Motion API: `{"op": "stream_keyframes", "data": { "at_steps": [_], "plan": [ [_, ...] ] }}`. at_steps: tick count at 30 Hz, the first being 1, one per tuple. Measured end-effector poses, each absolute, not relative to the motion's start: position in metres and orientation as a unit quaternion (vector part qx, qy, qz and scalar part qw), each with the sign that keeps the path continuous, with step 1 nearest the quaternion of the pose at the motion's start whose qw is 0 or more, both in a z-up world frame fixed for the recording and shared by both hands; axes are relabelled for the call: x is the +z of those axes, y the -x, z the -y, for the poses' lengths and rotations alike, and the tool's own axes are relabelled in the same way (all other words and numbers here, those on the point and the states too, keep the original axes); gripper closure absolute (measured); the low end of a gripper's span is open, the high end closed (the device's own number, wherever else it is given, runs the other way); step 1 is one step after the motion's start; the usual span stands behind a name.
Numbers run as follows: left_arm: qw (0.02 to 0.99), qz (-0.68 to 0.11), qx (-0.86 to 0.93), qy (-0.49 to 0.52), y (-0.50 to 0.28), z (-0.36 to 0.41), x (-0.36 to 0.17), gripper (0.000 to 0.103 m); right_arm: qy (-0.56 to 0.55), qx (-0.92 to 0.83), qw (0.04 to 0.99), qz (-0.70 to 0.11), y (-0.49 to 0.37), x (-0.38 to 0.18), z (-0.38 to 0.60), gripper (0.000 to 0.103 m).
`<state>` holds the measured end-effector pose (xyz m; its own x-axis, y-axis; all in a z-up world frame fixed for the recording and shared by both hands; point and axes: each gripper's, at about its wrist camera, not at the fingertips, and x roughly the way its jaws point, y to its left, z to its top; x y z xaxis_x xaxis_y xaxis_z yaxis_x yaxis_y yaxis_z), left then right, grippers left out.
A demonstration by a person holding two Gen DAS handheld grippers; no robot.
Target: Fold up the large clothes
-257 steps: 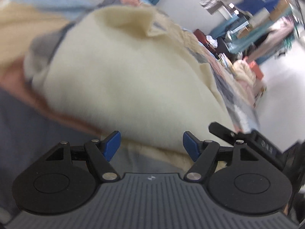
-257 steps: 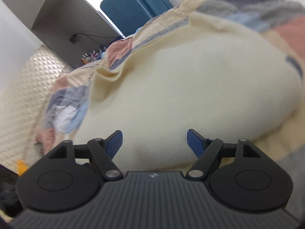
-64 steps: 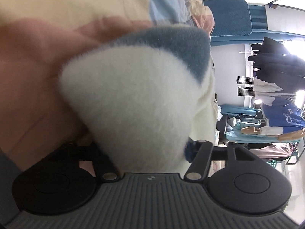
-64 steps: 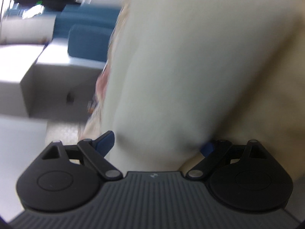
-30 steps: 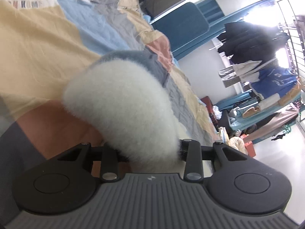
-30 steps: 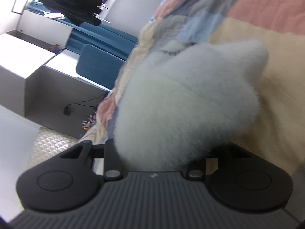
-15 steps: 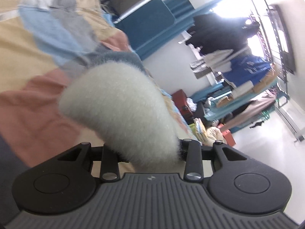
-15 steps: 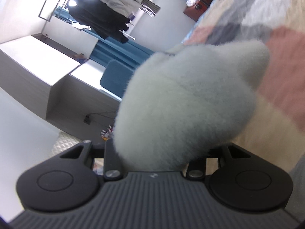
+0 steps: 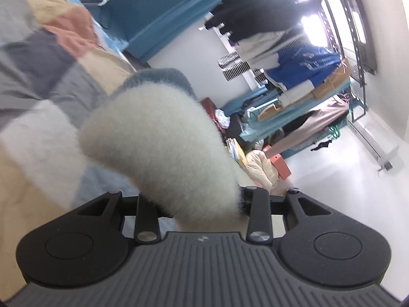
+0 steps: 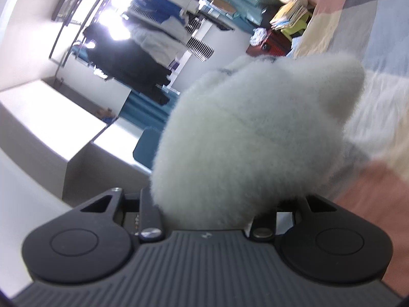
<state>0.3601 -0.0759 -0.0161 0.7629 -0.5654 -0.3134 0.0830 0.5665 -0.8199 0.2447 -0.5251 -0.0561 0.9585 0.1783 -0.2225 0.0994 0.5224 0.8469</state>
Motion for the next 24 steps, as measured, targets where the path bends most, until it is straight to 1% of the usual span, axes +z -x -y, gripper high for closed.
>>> {"op": "stream_keyframes", "data": {
  "at_steps": [6,13,16,18,22,24],
  "plan": [
    [0.83,-0.317,-0.193,0.416,-0.423,0.126,-0.054,0.062,-0.496,-0.001,0.856,-0.148,-0.275,-0.092,0.564,0.057],
    [0.832,-0.367,-0.185,0.372,-0.466,0.143,-0.121,0.062,-0.516,-0.028,0.835,-0.191,-0.303,-0.161,0.577,0.057],
    [0.829,-0.38,-0.178,0.369,-0.471,0.137,-0.149,0.062,-0.52,-0.033,0.827,-0.21,-0.308,-0.19,0.575,0.057],
    [0.833,-0.371,-0.19,0.363,-0.467,0.131,-0.16,0.062,-0.528,-0.033,0.822,-0.209,-0.306,-0.206,0.575,0.057],
    [0.848,-0.355,-0.217,0.328,-0.454,0.128,-0.171,0.061,-0.528,-0.012,0.828,-0.19,-0.293,-0.22,0.574,0.056],
    [0.843,-0.36,-0.212,0.34,-0.449,0.124,-0.182,0.06,-0.532,-0.002,0.825,-0.19,-0.289,-0.226,0.576,0.055]
  ]
}}
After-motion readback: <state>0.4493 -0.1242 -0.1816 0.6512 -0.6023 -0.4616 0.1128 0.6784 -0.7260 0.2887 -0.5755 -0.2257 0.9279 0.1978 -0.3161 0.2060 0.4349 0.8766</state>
